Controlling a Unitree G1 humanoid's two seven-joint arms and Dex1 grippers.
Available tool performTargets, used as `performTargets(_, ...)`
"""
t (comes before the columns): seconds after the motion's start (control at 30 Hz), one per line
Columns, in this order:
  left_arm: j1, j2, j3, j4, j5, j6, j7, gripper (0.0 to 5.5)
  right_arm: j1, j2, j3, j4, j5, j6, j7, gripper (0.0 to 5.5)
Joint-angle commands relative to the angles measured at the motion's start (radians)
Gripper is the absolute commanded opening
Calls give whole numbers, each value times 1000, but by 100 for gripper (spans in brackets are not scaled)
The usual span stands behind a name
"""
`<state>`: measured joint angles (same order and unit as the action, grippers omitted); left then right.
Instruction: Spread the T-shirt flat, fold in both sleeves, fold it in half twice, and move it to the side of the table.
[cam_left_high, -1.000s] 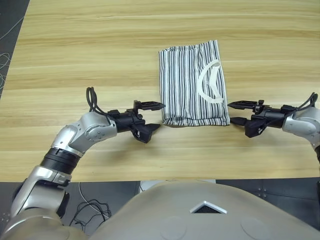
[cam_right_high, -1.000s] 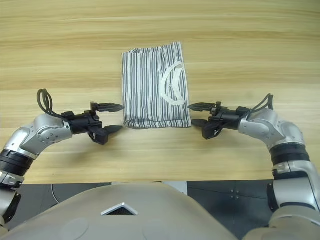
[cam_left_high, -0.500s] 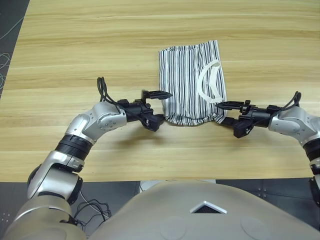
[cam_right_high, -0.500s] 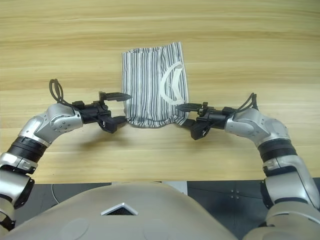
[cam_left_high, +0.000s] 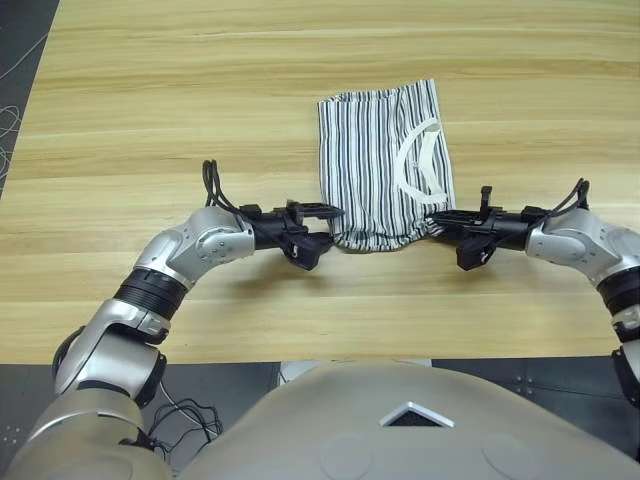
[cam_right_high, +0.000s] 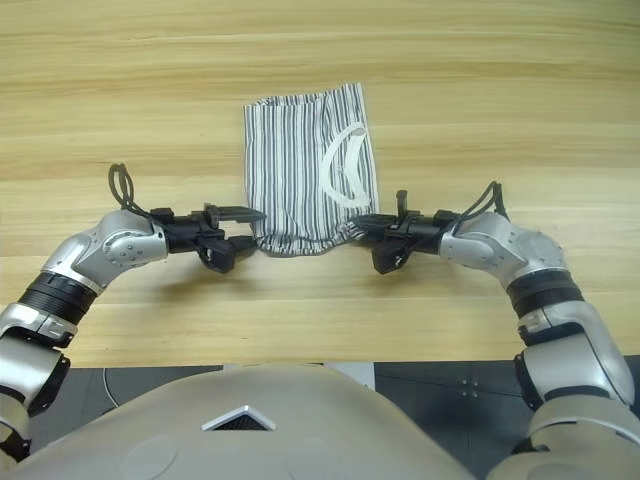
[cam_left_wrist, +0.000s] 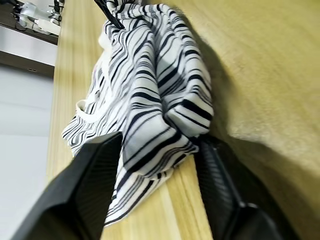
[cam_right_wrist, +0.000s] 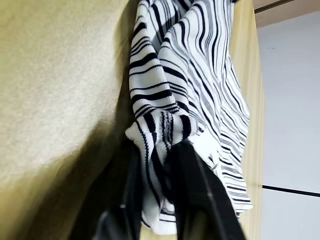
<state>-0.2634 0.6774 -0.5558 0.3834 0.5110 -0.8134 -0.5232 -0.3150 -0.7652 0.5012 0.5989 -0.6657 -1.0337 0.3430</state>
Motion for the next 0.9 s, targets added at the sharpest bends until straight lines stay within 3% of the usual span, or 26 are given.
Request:
performTargets(0.03, 11, -21, -64, 59, 63, 34, -64, 185, 18, -5, 29, 16, -38, 33, 31, 14)
performTargets(0.2, -15, -35, -81, 88, 103, 46, -38, 87, 21, -7, 34, 3, -23, 23, 41, 10)
performTargets(0.33, -56, -49, -97, 133, 158, 54, -13, 41, 30, -16, 34, -28, 4, 17, 60, 10)
performTargets(0.43, -65, -64, -101, 147, 144, 64, -22, 29, 30, -23, 30, -46, 27, 14, 78, 10)
performTargets(0.53, -30, -51, -88, 77, 68, 68, -76, 27, 73, -45, 42, -131, 241, 54, 218, 10)
performTargets(0.6, 67, 9, -67, -132, -134, 166, -196, 26, 120, -111, 61, -288, 485, 199, 414, 10)
performTargets(0.7, 238, 182, -23, -570, -534, 447, -382, 26, 160, -215, 56, -485, 680, 410, 636, 10)
performTargets(0.8, 326, 328, 68, -813, -717, 598, -448, 26, 206, -291, 30, -649, 797, 567, 746, 10)
performTargets(0.9, 405, 421, 134, -948, -745, 674, -472, 26, 274, -361, -3, -843, 911, 713, 805, 10)
